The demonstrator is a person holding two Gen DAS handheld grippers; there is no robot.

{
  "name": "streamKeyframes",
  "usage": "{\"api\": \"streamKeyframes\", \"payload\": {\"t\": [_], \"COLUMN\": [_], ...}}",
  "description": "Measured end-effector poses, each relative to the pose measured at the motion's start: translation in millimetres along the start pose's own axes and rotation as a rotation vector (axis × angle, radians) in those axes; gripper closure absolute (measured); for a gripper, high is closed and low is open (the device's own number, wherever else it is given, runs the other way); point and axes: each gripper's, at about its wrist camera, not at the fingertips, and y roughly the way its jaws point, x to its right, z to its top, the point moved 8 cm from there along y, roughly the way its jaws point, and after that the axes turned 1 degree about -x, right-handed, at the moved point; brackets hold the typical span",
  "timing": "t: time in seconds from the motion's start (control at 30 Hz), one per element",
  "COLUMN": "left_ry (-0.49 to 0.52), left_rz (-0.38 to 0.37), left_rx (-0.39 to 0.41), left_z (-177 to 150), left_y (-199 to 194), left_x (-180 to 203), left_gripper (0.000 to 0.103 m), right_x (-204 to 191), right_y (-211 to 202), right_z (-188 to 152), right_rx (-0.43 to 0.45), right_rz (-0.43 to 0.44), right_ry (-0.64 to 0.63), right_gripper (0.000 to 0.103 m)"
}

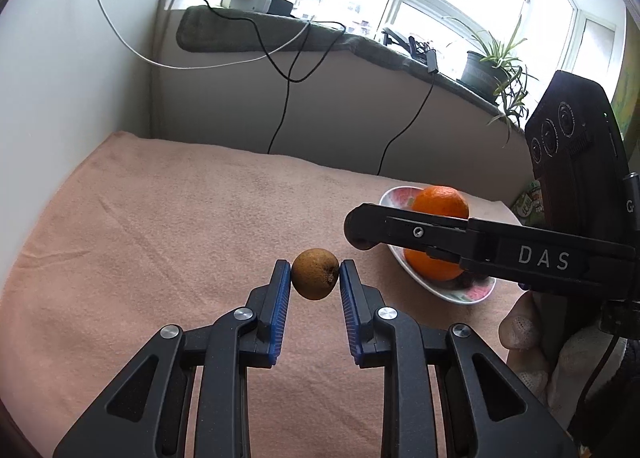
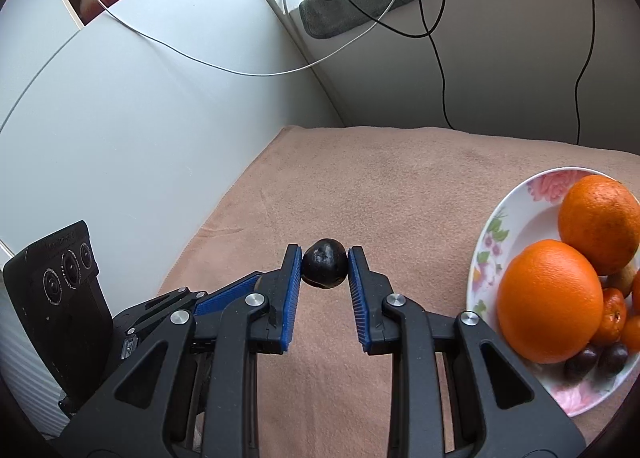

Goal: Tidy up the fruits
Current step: 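Carry the plum and brown fruit over the plate with both grippers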

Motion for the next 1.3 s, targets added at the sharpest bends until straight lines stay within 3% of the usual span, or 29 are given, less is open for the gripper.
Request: {"api": "streamKeyframes", "payload": {"t": [0.27, 0.73, 1.3], "left_ry": [0.041, 0.125, 0.204], "left_rz": [-0.052, -0.131, -0.179], "left_rx": [-0.001, -0.026, -0.07], "left_z": [5.6, 11.8, 8.2], "left_y": [8.1, 32.4, 59.3], "left_x": [35.3, 100.9, 159.0], "left_gripper": [0.079, 0.079, 0.079], "right_x": [32.4, 122.6, 183.2], "right_y": [-44.8, -111.1, -117.2], "right_z": [0.5, -1.8, -1.8], "right_rx": [0.07, 0.142, 0.14], "right_rz": [-0.06, -0.191, -0.248], "right_ry": [0.016, 0.11, 0.17], "right_gripper": [0.078, 0.078, 0.078]}}
